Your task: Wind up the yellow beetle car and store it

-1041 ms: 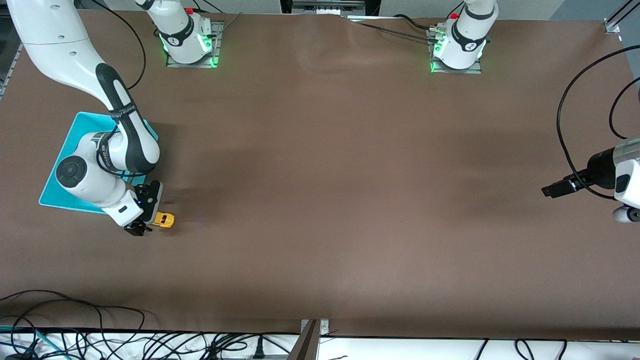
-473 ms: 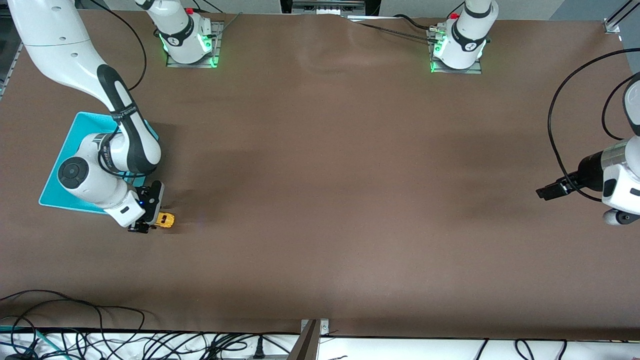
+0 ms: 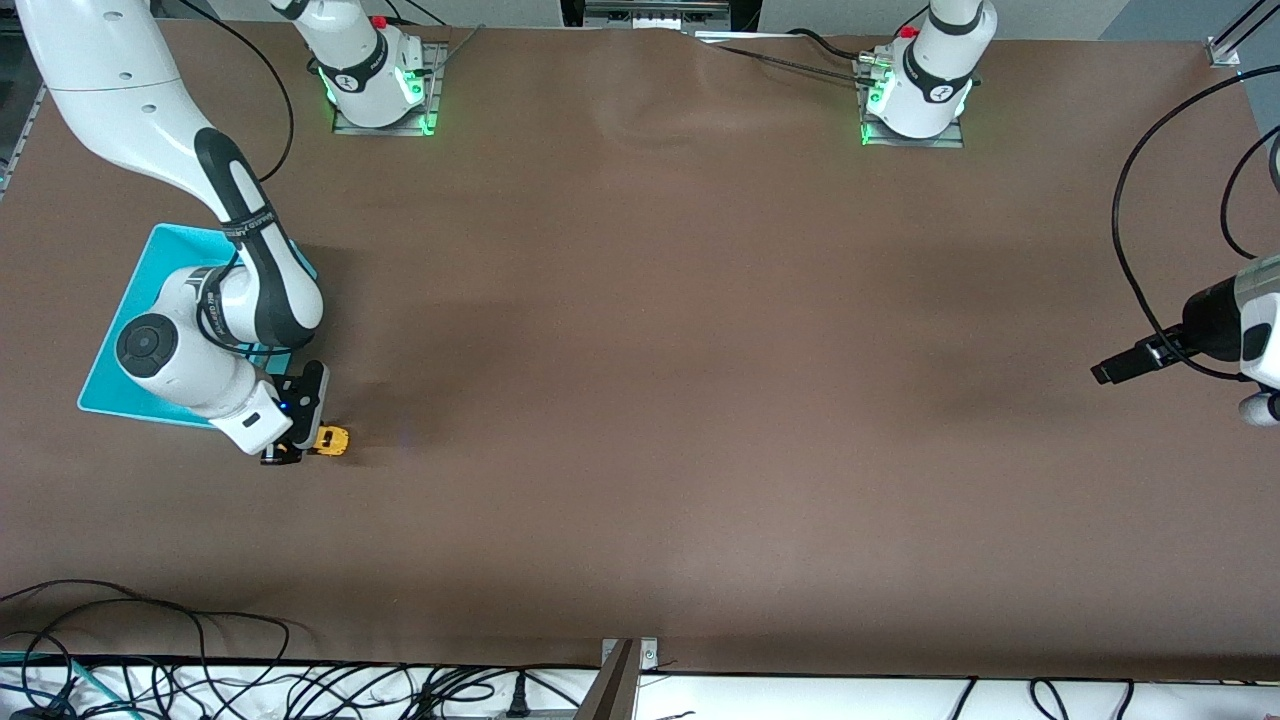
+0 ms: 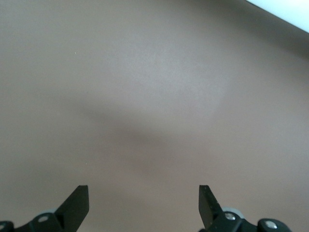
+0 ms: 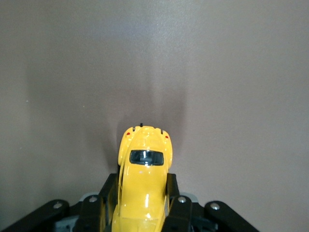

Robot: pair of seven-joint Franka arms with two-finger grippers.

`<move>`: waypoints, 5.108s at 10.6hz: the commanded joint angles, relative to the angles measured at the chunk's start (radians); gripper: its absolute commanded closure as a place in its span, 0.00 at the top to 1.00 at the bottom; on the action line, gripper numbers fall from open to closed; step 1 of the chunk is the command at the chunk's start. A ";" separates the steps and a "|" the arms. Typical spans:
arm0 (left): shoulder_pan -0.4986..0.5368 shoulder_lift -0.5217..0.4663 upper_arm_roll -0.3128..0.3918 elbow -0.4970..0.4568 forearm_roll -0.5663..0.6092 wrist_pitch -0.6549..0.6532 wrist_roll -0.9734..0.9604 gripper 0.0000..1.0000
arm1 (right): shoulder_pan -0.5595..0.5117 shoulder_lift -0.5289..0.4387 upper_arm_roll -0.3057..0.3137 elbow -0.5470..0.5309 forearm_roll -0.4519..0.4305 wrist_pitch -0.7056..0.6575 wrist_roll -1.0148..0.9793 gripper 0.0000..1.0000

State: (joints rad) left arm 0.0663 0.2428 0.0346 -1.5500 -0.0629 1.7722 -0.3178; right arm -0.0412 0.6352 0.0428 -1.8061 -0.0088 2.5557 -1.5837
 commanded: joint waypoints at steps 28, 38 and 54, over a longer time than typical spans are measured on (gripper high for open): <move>-0.006 -0.002 -0.001 -0.045 -0.017 -0.016 0.063 1.00 | -0.514 -0.454 0.052 -0.577 -0.007 -0.102 -1.049 0.11; -0.006 0.000 -0.001 -0.047 -0.017 -0.022 0.066 1.00 | -0.540 -0.482 0.089 -0.569 0.025 -0.135 -1.010 1.00; -0.003 0.018 0.007 -0.013 -0.017 -0.106 0.135 1.00 | -0.194 -0.733 0.144 -0.234 0.113 -0.555 0.720 1.00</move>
State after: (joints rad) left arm 0.0645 0.2580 0.0354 -1.5840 -0.0629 1.6922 -0.2163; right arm -0.2557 -0.0981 0.1964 -2.0730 0.0626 2.0537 -1.0387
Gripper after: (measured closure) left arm 0.000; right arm 0.000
